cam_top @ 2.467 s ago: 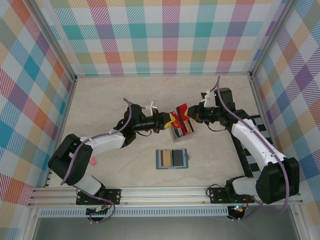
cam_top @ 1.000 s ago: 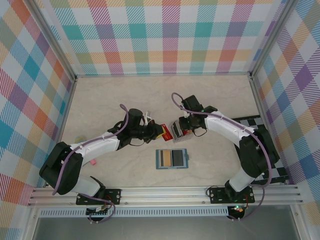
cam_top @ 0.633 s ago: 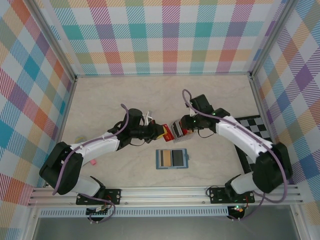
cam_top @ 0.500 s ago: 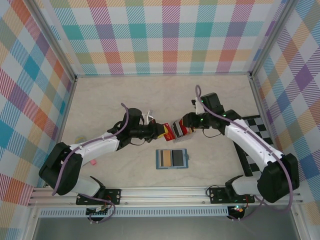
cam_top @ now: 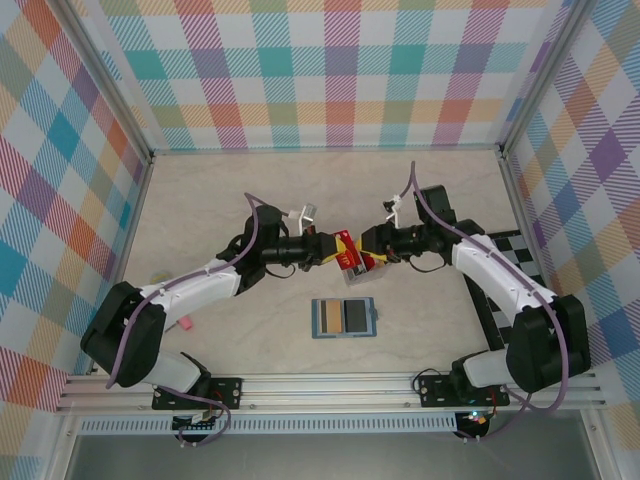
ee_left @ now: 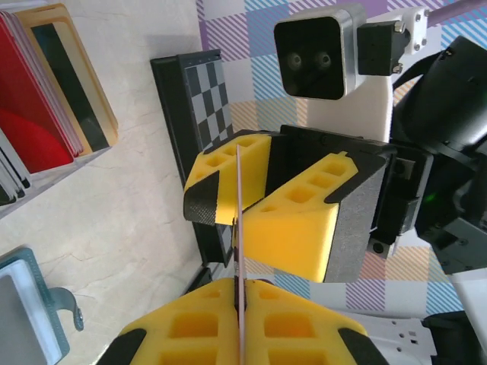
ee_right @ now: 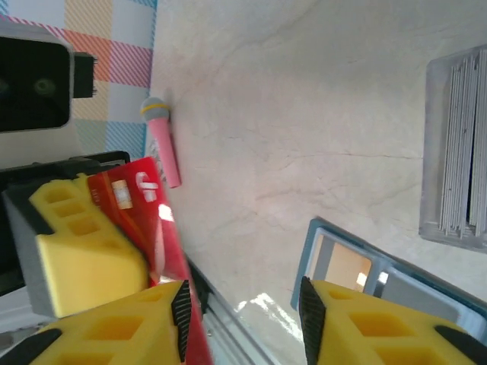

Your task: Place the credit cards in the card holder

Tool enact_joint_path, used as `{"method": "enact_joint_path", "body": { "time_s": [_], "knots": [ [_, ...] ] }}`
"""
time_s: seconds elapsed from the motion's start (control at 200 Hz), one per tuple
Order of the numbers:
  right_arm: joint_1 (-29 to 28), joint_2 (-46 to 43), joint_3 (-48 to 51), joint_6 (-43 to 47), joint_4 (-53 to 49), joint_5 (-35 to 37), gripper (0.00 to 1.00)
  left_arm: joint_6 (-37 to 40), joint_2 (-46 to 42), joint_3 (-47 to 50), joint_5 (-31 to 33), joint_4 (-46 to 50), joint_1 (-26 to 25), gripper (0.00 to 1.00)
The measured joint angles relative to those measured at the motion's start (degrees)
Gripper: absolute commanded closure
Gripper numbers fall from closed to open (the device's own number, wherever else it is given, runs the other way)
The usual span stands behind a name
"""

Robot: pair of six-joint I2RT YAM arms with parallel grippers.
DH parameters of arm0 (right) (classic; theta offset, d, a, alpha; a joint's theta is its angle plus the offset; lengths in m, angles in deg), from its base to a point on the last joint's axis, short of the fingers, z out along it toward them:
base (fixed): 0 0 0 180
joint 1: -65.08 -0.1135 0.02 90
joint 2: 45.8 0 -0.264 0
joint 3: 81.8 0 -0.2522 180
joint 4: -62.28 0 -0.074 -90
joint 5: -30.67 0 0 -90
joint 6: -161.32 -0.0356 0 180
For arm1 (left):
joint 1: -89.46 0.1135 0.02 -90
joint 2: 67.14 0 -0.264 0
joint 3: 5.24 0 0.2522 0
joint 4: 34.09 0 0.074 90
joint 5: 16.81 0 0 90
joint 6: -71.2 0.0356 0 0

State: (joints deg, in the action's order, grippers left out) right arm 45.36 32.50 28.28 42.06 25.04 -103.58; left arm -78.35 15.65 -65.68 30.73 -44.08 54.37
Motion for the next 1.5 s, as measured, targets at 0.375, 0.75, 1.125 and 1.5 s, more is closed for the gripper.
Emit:
{"method": "enact_joint_path", "body": {
  "time_s": [0.375,0.75,1.125,1.5],
  "knots": [
    [0.5,0.0,0.2,-1.6,2.0,-4.2,0.60,-1.1,0.8,-0.1,-0.5,-1.9,0.0,0.97],
    [0.9,-0.2,0.2,-1.8,3.1,-8.5,0.58,-1.4,0.8,-0.1,-0.6,-2.0,0.0,0.96],
    [0.9,4.0,-0.6,-1.4,3.4,-12.6,0.73,-2.6,1.9,-0.1,-2.3,-3.5,0.0,0.96],
    [0.9,4.9,-1.7,1.2,2.3,-14.1,0.96,-0.8,1.9,-0.2,-2.7,-0.5,0.1,0.72]
  ]
}}
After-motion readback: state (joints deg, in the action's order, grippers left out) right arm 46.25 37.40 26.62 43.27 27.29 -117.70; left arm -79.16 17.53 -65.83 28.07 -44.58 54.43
